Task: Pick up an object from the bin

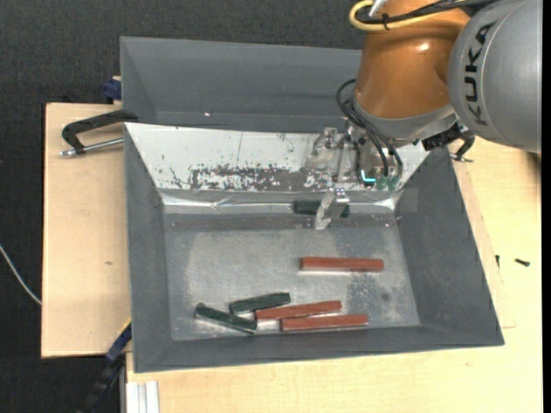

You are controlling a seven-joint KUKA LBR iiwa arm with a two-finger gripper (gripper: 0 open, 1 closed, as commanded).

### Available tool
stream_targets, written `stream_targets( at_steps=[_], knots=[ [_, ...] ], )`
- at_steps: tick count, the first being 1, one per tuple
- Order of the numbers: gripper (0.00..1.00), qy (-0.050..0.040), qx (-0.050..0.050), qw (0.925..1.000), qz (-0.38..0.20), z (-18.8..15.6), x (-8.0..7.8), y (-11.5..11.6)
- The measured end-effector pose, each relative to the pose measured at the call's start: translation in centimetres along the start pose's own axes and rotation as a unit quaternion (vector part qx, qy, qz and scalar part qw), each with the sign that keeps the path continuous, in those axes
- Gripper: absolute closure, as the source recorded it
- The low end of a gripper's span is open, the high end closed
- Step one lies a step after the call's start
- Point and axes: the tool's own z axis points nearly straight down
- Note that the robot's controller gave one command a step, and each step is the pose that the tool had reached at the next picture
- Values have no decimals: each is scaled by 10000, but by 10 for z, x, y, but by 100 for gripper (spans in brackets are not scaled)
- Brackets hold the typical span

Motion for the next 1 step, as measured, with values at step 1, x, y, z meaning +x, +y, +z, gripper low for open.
stream_targets(
  at_steps=[1],
  knots=[
    [0,-43,-2,10000,4,-5,-1,0]
  ],
)
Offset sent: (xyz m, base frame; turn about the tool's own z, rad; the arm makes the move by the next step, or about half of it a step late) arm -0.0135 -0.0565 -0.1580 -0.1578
